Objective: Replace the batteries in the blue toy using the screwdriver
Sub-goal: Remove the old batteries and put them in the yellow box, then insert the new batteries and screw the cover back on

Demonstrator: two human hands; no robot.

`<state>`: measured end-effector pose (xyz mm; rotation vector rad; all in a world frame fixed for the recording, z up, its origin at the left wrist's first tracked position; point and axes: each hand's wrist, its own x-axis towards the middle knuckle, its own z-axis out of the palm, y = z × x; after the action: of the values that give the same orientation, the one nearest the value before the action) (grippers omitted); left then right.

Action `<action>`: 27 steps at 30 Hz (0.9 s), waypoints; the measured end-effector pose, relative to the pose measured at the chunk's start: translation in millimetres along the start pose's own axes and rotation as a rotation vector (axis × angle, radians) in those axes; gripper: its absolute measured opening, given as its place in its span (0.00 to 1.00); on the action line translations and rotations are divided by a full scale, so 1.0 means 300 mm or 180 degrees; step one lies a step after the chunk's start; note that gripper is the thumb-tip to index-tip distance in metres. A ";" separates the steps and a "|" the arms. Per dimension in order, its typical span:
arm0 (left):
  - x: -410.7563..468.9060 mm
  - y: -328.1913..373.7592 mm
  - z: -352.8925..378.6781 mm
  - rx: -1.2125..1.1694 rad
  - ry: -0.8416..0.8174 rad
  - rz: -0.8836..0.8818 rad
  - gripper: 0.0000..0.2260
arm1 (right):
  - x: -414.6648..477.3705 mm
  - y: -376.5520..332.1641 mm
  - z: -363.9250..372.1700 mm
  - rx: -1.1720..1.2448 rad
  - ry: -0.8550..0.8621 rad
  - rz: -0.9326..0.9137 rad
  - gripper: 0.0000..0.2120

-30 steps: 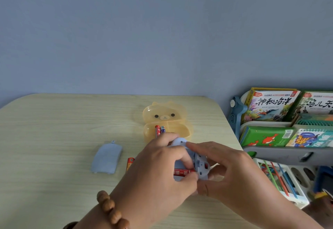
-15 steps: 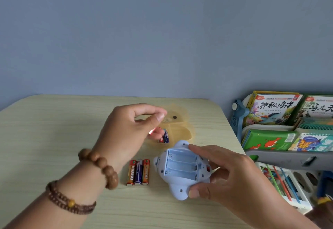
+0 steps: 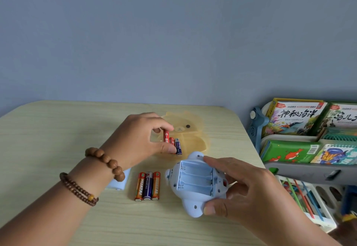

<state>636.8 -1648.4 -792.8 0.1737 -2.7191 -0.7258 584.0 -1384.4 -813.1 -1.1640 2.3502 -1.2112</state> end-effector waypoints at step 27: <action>-0.207 -0.033 -0.091 0.0847 -0.1164 0.0098 0.30 | -0.010 0.008 0.004 0.0079 0.0023 0.0102 0.36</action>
<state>704.7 -1657.4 -792.5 0.0632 -3.1549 -0.4158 585.1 -1382.0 -816.1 -1.1118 2.3432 -1.2326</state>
